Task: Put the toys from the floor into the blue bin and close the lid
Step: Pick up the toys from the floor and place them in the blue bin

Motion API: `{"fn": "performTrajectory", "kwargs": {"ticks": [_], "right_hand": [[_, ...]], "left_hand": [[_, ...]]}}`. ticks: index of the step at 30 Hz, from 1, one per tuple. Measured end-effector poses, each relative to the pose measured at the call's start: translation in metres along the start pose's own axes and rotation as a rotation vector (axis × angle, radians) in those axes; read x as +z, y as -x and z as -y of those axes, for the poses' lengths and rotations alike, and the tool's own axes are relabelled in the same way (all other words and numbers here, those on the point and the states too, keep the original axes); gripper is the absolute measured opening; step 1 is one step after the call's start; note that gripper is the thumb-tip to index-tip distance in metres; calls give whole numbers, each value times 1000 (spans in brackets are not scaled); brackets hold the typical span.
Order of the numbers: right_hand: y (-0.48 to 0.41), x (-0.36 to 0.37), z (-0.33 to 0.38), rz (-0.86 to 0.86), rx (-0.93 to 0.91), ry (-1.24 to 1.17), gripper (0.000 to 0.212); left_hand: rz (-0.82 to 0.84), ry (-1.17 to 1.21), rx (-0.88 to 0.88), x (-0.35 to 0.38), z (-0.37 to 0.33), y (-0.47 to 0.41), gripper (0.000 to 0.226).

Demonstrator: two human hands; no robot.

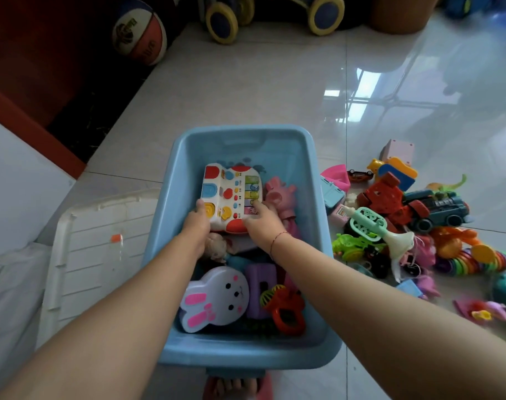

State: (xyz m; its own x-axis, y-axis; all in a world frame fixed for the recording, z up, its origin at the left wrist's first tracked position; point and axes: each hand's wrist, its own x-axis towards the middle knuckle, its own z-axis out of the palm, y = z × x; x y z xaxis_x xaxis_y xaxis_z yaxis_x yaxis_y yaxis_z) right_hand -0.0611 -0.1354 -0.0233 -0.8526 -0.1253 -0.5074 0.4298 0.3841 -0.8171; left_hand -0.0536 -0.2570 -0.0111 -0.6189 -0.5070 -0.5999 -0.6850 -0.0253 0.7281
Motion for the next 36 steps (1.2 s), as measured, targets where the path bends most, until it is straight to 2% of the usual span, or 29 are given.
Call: {"fn": "performTrajectory", "kwargs": {"ticks": [4,7,9,12,15,17,19,21,23,25,27,31,34,36], "right_hand": [[3,0,1,45,12,32,65],[13,-5,15,81,-36,-22,63],[27,-19,29,64,-154,65,61],[63,-65,44,-24,-459,202,48],[95,-133,28,-157,-612,324,30],[100,-183,-5,-247,-524,466,28],[96,-226,-47,-305,-334,598,35],[89,-252,-84,-332,-145,616,45],[81,-266,-111,-412,-70,553,48],[72,-277,-128,-548,-38,477,48],[68,-289,-140,-645,15,447,51],[66,-313,-164,-760,134,468,51],[61,-328,-173,-769,183,454,61],[55,-336,-175,-736,187,405,70]], "left_hand": [[-90,-57,62,1,-2,8,45],[-176,-131,49,6,-4,7,49],[-269,-262,119,15,-11,12,54],[-321,-351,394,35,-29,43,56],[-158,-287,687,68,-46,91,51],[14,-290,825,94,-52,127,47],[228,-312,895,125,-51,157,42],[456,-323,785,158,-42,175,35],[566,-340,513,193,-30,179,36],[537,-323,249,224,-12,163,43],[378,-277,107,244,-1,143,54],[154,-414,97,261,14,119,77],[182,-351,96,265,20,108,98],[244,-274,39,267,20,106,98]]}}
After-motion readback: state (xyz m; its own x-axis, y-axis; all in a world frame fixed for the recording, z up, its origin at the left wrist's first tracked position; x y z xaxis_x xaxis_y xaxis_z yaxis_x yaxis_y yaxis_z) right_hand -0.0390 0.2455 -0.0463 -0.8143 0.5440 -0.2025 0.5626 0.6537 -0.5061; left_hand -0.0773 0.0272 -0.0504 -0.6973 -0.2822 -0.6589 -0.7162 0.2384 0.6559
